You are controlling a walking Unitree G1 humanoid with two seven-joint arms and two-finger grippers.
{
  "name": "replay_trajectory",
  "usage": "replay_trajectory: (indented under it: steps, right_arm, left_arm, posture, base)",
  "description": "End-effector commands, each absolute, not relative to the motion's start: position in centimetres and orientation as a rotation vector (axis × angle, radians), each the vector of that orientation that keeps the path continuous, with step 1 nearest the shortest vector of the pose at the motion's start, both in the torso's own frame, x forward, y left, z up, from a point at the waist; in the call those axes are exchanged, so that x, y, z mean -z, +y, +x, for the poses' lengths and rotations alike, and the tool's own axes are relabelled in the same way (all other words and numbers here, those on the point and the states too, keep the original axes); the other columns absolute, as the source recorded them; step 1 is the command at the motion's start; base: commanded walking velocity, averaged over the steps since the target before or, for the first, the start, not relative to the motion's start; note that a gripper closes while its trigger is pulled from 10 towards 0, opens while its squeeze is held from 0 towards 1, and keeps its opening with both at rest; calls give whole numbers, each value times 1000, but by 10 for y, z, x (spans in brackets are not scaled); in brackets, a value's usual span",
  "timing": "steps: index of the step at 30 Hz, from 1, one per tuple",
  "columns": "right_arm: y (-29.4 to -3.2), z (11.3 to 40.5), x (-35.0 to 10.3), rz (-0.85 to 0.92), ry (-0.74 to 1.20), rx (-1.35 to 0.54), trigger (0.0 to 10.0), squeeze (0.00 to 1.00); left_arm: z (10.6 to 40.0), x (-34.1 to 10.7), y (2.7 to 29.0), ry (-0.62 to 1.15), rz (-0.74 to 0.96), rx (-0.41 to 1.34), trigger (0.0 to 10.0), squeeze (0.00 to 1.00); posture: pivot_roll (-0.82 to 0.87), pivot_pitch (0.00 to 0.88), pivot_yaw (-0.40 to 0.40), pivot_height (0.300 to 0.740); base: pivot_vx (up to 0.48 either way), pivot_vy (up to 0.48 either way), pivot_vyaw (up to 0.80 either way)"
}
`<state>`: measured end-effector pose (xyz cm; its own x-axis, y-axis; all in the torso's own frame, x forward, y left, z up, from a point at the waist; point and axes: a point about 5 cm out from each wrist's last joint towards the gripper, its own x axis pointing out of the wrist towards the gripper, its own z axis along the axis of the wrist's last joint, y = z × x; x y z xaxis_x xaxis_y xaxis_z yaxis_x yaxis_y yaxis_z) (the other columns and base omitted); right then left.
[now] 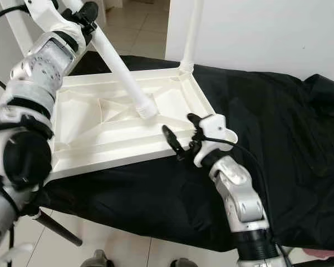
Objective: Building children table
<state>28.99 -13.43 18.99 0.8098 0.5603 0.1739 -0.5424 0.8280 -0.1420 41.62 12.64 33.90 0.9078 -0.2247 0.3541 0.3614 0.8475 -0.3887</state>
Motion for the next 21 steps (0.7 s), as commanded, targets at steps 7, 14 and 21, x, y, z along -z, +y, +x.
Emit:
replay_trajectory:
  steps: [7, 14, 21]
  right_arm:
    - [-123, 316, -206, -228, -191, -601, 10000, 0]
    - [-116, 341, -212, -351, -167, -532, 10000, 0]
    - [-111, 362, -222, -436, -172, -459, 10000, 0]
  left_arm:
    - [390, -356, 71, -458, -243, 602, 10000, 0]
    - [376, -366, 47, -514, -201, 665, 10000, 0]
    - [360, -368, 30, -528, -230, 713, 10000, 0]
  posture:
    - [-44, 0, -67, 740]
    - [-33, 0, -69, 740]
    - [-26, 0, -75, 740]
  base:
    - [0, 0, 0]
    - [0, 0, 0]
    - [0, 0, 0]
